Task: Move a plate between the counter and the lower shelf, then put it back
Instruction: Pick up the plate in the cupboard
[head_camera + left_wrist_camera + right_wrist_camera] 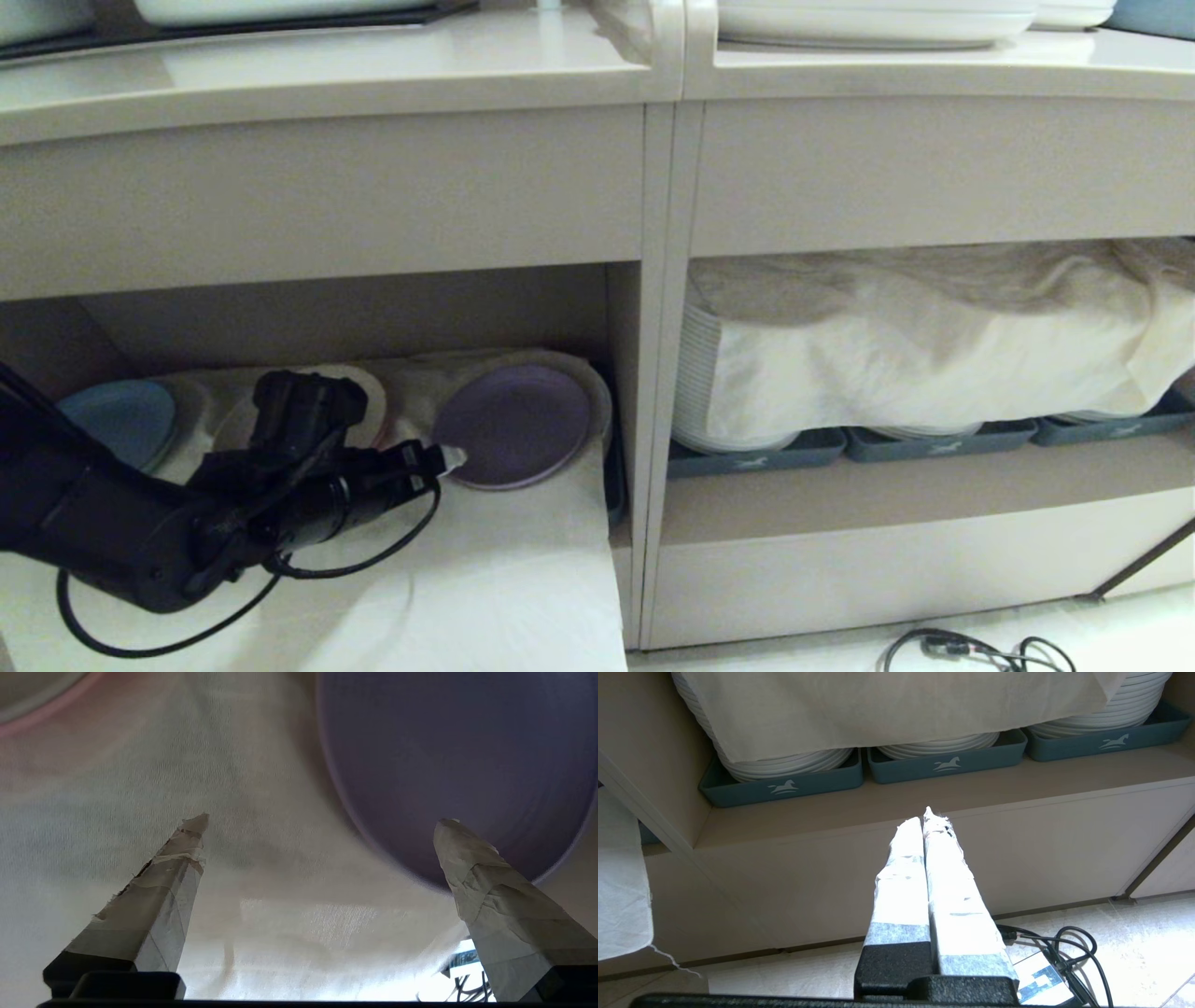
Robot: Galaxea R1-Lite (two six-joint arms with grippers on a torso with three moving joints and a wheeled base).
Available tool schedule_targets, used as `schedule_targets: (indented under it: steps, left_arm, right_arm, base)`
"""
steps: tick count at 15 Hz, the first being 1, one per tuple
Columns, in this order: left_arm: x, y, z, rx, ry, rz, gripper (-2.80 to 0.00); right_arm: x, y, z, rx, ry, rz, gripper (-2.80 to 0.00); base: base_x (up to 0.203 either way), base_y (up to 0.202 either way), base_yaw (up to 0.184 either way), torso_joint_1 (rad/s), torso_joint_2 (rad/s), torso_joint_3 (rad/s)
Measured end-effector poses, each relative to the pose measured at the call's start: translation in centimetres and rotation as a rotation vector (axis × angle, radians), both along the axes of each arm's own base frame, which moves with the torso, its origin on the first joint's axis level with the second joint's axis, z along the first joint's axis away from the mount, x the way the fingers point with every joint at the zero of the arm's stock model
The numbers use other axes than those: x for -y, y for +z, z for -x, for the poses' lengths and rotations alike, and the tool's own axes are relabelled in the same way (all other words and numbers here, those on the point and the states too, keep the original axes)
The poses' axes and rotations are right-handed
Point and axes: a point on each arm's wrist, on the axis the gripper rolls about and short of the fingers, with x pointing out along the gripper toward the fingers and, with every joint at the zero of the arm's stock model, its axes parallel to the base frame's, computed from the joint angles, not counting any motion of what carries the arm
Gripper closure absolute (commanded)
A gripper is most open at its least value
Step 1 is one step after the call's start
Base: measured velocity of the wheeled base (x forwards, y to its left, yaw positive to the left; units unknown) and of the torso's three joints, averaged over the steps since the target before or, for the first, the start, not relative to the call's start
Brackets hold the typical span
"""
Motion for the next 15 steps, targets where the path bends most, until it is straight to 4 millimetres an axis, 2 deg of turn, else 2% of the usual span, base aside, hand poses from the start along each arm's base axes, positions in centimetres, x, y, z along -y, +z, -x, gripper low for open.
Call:
schedule_targets:
  steps: [10,15]
  left_arm:
    - [0.17,-0.27,-0.47,-0.007,0.016,0.008,-2.8]
    - [0.87,-0.7,-0.67,-0.01,0.035,0.025,-2.8]
  right_arm:
    - [0.0,0.0,0.0,0.0,0.0,0.0,0.0]
    - [0.0,0.01,0.0,0.001,0.0,0.0,0.0]
  base:
    - [0.0,0.0,0.0,0.0,0.0,0.0]
    - [0.0,0.0,0.0,0.0,0.0,0.0]
